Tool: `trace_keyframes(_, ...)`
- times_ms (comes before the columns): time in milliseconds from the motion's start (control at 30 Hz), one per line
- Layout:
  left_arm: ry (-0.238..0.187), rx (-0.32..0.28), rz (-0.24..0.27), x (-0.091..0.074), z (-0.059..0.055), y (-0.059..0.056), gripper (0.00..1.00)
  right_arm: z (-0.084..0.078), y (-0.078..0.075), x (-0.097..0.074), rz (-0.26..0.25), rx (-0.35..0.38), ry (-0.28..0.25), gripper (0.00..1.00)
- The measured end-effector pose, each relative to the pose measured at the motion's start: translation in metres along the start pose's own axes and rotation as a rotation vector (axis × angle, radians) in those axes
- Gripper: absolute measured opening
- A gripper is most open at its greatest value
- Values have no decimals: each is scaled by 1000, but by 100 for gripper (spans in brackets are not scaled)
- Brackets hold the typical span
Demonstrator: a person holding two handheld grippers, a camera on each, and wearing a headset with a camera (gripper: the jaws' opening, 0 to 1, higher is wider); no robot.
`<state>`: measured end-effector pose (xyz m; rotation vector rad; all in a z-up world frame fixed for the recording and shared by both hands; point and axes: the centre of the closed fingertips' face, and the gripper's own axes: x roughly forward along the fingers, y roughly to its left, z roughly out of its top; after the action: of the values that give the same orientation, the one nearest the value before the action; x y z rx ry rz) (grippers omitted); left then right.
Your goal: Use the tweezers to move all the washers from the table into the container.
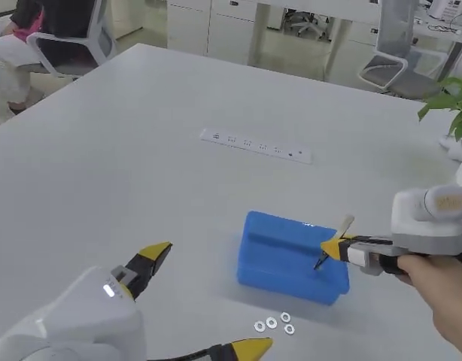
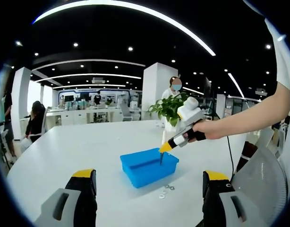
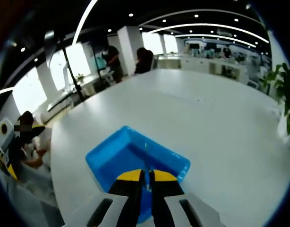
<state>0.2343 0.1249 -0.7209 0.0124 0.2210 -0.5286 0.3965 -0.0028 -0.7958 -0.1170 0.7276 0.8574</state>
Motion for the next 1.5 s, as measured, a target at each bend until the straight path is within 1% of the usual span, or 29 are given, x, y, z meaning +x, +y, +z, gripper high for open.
trace_keyframes(33,2,2,2,0,0,0,95,-1,0,1,-3,-5,5,4)
trace_keyframes(167,4,4,7,0,-1,2,95,-2,-12,7,-15,-22,13,4)
trace_keyframes(467,14,0,19,0,-3,4,95,-7,-8,6,-31,-47,25,4)
trace_keyframes(567,14,2,19,0,-3,4,95,-8,-13,6,-33,-50,27,4)
trace_keyframes(700,9,-24,23,-1,-3,7,95,-9,-13,6,-35,-57,30,4)
trace_keyframes(867,0,-48,32,-1,-3,10,94,-8,-12,5,-32,-61,21,4)
trace_keyframes(967,-2,-57,33,-2,-3,10,94,-4,-10,1,-28,-60,5,4)
trace_keyframes(1100,10,-48,25,-1,-5,8,94,1,-1,-5,-19,-75,-16,4)
trace_keyframes(1133,13,-45,22,-1,-5,7,94,3,5,-8,-16,-80,-22,4)
trace_keyframes(1267,19,-47,16,-1,-6,6,93,7,14,-14,-5,-88,-43,4)
trace_keyframes(1400,31,-42,10,0,-8,5,93,9,23,-20,-2,-112,-48,4)
trace_keyframes(1433,43,-36,11,1,-10,5,93,9,26,-22,-4,-121,-48,4)
trace_keyframes(1500,41,-33,10,0,-10,4,93,10,28,-25,-2,-125,-54,4)
